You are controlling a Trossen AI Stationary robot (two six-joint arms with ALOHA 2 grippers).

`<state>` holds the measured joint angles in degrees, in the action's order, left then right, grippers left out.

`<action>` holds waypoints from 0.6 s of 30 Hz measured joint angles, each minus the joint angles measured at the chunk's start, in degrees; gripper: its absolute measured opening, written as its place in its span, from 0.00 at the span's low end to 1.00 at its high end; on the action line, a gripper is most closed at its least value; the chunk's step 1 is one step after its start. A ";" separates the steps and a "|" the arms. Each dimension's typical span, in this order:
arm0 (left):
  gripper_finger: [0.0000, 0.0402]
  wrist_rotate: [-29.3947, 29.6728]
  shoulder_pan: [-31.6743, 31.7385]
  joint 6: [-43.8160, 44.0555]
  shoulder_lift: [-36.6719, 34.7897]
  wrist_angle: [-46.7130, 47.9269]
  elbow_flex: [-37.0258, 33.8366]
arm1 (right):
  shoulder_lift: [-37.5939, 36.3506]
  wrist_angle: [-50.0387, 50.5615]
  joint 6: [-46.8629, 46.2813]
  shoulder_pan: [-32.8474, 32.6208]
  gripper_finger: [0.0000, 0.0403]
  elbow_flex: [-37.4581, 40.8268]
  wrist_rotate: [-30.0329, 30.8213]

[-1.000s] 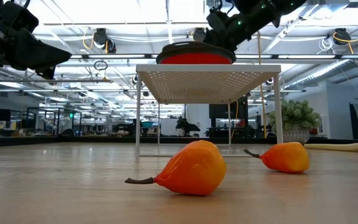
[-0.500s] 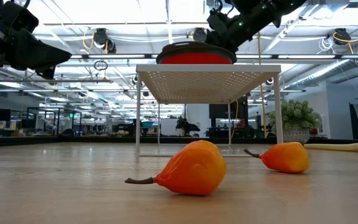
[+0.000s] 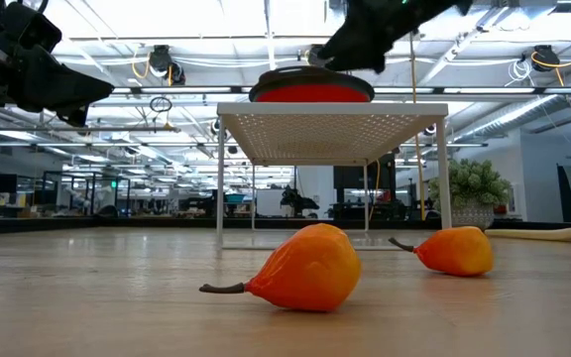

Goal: Pick & Place Fruit
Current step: Put the orange mango into the red strainer bowl

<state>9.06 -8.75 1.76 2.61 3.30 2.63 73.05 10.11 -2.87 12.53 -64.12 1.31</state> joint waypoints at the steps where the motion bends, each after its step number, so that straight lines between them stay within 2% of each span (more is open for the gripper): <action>1: 0.05 0.00 0.00 0.00 0.00 0.01 0.01 | -0.96 1.15 0.06 -1.28 0.47 0.00 0.03; 12: 0.05 -0.04 0.00 -0.09 0.02 0.01 0.00 | -7.45 19.41 -3.32 -17.22 0.04 0.00 1.48; 14: 0.05 -0.04 0.00 -0.16 0.00 0.01 0.01 | -7.90 22.26 -3.45 -20.41 0.01 0.02 3.37; 18: 0.05 -0.04 0.00 -0.42 0.00 0.01 0.00 | -8.22 26.64 -6.69 -26.39 0.03 0.02 4.95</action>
<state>9.02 -8.75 1.34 2.61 3.31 2.64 64.83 36.75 -9.56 -13.85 -64.10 6.26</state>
